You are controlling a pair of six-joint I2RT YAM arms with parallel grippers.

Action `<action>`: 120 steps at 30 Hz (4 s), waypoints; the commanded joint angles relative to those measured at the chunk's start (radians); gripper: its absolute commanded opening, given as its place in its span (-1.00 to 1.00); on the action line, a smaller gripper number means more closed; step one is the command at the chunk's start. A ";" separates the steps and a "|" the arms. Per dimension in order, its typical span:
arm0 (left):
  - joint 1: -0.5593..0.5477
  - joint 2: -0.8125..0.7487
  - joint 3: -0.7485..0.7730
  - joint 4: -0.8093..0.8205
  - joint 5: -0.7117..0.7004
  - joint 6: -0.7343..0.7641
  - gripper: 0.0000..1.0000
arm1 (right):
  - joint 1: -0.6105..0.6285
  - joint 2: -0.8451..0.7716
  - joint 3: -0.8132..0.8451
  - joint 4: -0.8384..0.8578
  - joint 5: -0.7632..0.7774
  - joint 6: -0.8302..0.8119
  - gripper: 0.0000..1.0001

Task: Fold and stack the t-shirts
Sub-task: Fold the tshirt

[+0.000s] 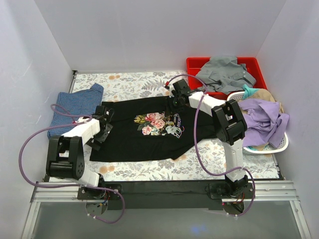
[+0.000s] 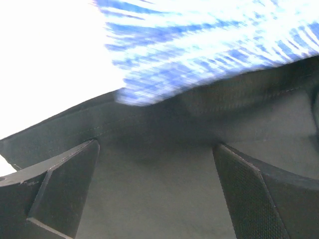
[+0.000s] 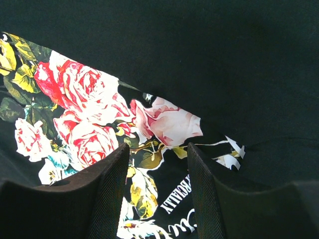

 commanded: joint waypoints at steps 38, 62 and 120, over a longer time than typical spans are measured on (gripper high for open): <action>-0.091 0.235 0.369 0.322 0.744 0.558 0.96 | -0.005 -0.929 -0.805 -0.120 0.127 0.357 0.24; -0.112 0.431 0.485 0.242 0.679 0.567 0.92 | 0.076 -0.767 -0.954 0.130 0.188 0.547 0.16; -0.098 0.400 0.667 0.054 0.523 0.662 0.92 | 0.085 -0.725 -0.445 -0.215 0.363 0.219 0.58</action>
